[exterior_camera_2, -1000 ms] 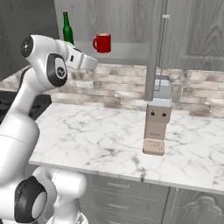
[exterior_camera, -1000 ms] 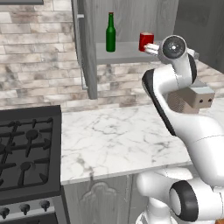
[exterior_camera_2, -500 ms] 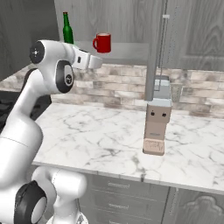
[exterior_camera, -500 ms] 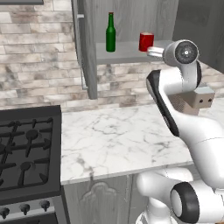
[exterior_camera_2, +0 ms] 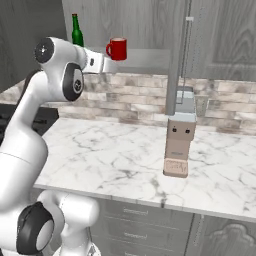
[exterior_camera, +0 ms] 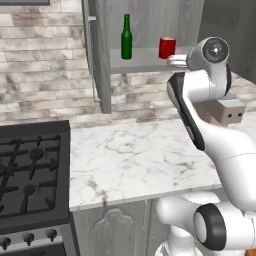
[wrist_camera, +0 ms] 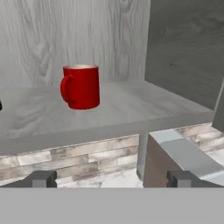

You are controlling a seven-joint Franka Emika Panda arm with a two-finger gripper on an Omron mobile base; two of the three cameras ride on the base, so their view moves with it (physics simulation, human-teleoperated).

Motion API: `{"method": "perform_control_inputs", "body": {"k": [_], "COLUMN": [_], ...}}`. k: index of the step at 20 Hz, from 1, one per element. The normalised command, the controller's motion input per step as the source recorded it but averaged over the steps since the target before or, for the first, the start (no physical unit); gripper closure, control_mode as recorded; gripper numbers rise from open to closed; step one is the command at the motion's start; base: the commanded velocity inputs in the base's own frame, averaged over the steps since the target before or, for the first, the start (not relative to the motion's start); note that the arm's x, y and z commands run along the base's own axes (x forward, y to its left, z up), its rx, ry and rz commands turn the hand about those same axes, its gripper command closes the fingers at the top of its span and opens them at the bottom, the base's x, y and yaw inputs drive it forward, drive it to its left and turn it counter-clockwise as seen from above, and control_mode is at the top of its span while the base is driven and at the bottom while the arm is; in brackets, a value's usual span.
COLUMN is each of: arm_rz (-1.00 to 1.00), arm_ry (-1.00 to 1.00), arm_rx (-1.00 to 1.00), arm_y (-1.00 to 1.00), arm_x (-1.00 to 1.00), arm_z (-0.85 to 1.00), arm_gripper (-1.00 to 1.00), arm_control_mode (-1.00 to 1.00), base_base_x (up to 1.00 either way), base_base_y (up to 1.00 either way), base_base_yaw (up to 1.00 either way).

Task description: Open the cabinet directly in front. Then move the beer and the mug to the dining counter with the jar on it.

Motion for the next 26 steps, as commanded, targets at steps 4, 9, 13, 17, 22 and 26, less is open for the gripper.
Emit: {"method": "perform_control_inputs", "body": {"k": [4,9,13,17,22,26], "arm_rz": [-0.01,-0.01,0.00,0.05,0.01,0.00], "arm_ry": [-0.12,-0.02,0.21,0.08,0.01,-0.06], "arm_rx": [0.00,0.00,0.00,0.00,-0.01,-0.01], "arm_y": [0.47,0.58,0.17,-0.08,-0.02,-0.03], "arm_x": [0.16,0.46,0.46,0.36,0.06,0.06], "arm_z": [0.45,0.44,0.24,-0.01,-0.03,-0.15], "arm_gripper": [-1.00,-1.00,-1.00,-1.00,-1.00,-1.00], "arm_control_mode": [-1.00,-1.00,-1.00,-1.00,-1.00,-1.00], "base_base_x": [0.00,0.00,0.00,0.00,0.00,0.00], "base_base_y": [0.00,0.00,0.00,0.00,0.00,0.00], "base_base_yaw": [0.00,0.00,0.00,0.00,0.00,0.00]}}
